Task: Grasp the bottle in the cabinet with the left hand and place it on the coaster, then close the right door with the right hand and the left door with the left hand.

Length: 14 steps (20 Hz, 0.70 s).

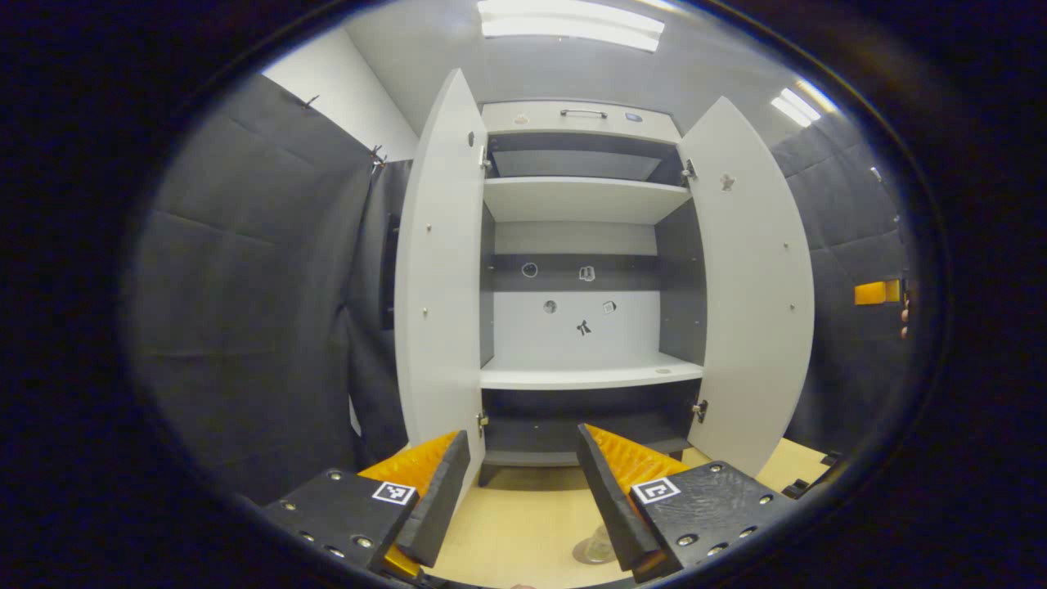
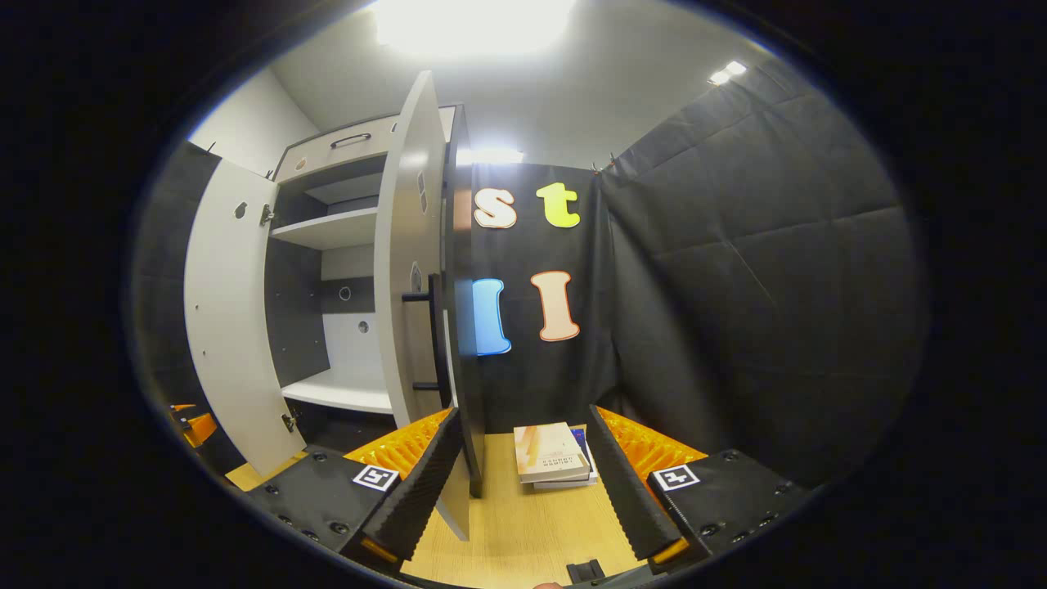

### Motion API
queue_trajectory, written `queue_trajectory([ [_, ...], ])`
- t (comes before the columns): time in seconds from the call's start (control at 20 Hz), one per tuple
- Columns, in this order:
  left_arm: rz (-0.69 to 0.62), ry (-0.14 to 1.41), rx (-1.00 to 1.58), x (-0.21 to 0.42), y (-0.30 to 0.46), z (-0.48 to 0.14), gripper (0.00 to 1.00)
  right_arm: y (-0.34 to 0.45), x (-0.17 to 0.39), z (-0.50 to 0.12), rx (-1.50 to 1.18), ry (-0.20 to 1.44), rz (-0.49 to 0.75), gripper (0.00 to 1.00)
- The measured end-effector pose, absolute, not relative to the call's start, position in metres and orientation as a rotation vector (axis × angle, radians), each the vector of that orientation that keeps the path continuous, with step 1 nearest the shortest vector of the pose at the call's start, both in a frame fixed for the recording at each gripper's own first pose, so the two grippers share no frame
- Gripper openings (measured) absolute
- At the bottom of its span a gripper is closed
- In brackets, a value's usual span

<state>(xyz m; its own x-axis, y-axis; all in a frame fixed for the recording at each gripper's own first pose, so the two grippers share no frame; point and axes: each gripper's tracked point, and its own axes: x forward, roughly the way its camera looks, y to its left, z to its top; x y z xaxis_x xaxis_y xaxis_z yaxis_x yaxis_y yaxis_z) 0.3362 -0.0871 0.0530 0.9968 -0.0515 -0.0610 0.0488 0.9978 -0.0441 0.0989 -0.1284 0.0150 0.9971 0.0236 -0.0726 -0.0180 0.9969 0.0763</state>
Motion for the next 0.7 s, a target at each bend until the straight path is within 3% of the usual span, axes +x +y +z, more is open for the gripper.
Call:
queue_trajectory([
  [0.25,0.028,0.045,-0.026,0.330,-0.029,0.065,0.80,-0.134,0.143,0.023,0.052,0.090,-0.070,0.96],
  [0.7,0.152,0.052,-0.022,0.331,0.064,0.062,0.80,-0.105,0.191,0.026,0.057,0.120,-0.082,0.97],
])
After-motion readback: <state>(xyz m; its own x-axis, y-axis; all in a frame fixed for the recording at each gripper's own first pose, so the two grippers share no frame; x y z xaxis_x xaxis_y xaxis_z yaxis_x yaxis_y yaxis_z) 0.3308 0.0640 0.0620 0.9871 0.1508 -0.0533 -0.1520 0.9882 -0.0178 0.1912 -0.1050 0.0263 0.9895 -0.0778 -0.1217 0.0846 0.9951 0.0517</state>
